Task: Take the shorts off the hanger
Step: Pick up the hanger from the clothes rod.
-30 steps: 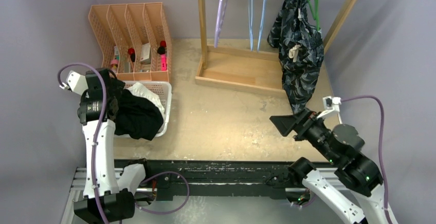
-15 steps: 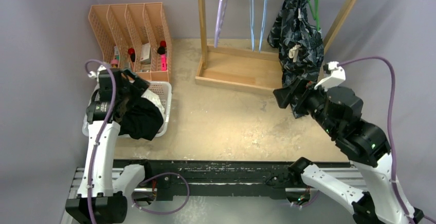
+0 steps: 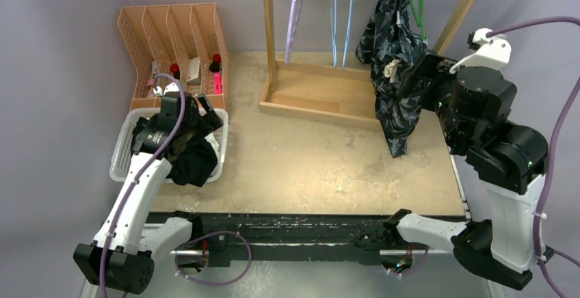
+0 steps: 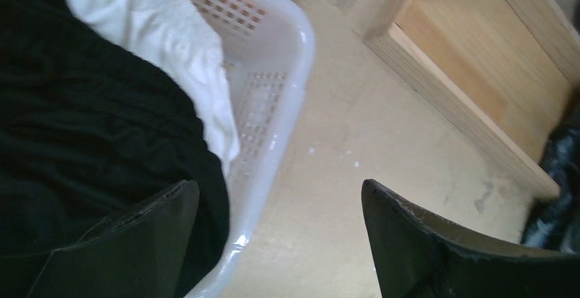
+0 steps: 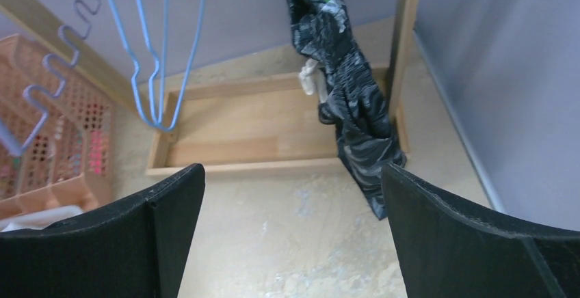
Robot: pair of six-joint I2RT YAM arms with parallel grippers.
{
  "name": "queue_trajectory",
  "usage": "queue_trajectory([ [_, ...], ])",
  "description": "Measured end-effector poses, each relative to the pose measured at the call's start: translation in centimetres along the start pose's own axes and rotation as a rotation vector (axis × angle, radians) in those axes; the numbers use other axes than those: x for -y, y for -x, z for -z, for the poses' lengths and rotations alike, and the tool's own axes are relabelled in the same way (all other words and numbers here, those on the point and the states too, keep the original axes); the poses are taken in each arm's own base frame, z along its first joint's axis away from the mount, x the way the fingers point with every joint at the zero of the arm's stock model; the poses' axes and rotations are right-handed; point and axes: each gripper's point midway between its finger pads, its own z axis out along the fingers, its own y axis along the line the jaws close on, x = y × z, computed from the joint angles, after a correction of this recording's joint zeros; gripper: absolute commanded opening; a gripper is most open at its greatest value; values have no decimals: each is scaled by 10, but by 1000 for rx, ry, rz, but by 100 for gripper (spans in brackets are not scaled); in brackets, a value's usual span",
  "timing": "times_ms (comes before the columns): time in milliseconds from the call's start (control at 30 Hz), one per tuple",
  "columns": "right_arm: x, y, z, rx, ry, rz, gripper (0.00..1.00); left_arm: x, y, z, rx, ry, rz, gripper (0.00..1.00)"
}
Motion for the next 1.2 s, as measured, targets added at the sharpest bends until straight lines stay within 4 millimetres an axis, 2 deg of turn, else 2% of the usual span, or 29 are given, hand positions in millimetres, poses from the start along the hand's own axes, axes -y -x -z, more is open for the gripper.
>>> queue_trajectory([
  [100,3,3,-7,-2,-58,43,100,-17,10,7,63,69,-44,92],
  [333,0,-16,-44,-83,-147,154,100,-26,31,26,207,81,-93,94],
  [467,15,-16,-68,-118,-210,180,99,-32,22,19,215,71,-117,95],
  [567,23,-11,-79,-123,-217,167,97,-44,6,8,201,73,-134,95],
  [667,23,3,-88,-103,-198,136,90,-52,-5,4,190,79,-138,95],
  [867,31,15,-116,-105,-154,102,83,-46,4,6,234,54,-141,94],
  [1033,34,4,-145,-162,-132,100,76,-44,6,0,232,56,-149,93],
  [1200,28,-3,-161,-189,-90,118,71,-45,5,-1,228,59,-150,92],
])
